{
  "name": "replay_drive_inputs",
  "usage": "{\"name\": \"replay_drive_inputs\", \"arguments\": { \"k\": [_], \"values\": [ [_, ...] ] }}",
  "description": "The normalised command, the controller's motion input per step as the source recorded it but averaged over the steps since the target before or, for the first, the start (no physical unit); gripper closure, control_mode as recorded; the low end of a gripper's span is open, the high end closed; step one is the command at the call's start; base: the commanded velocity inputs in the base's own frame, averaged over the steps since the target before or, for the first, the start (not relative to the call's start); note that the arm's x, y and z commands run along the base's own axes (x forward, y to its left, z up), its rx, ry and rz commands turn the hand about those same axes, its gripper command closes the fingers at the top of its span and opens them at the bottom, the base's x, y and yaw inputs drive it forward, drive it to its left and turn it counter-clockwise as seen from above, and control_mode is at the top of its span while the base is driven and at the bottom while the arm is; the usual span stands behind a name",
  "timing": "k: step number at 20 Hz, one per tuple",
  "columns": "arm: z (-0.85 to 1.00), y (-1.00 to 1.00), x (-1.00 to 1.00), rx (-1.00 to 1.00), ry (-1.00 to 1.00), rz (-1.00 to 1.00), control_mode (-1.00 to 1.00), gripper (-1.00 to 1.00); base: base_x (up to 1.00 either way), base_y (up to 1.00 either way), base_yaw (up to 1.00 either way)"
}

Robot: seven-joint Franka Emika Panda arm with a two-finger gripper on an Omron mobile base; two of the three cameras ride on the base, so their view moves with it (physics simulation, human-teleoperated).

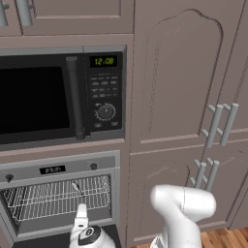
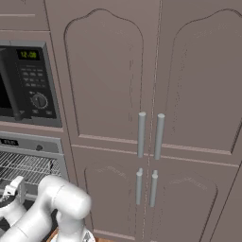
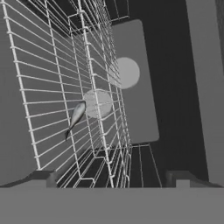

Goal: Take the fish from the oven and place it on the plate on the counter.

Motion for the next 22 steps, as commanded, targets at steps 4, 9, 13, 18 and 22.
{"name": "replay_drive_inputs", "arguments": {
  "k": [4, 9, 13, 18, 22],
  "values": [
    [-0.53, 0.04, 0.18, 0.0, -0.02, 0.0, -1.0, -1.0, 0.0, 0.0, 0.0],
    [-0.31, 0.06, -0.01, 0.23, -0.21, 0.0, -1.0, -1.0, 0.0, 0.0, 0.0],
    [-0.17, 0.05, 0.0, 0.29, -0.27, 0.0, -1.0, -1.0, 0.0, 0.0, 0.0],
    [-0.01, 0.08, 0.0, 0.29, -0.09, 0.02, -1.0, -1.0, 0.0, 0.0, 0.0],
    [0.0, 0.16, 0.04, 0.32, 0.05, 0.2, -1.0, -1.0, 0.0, 0.0, 0.0]
  ]
}}
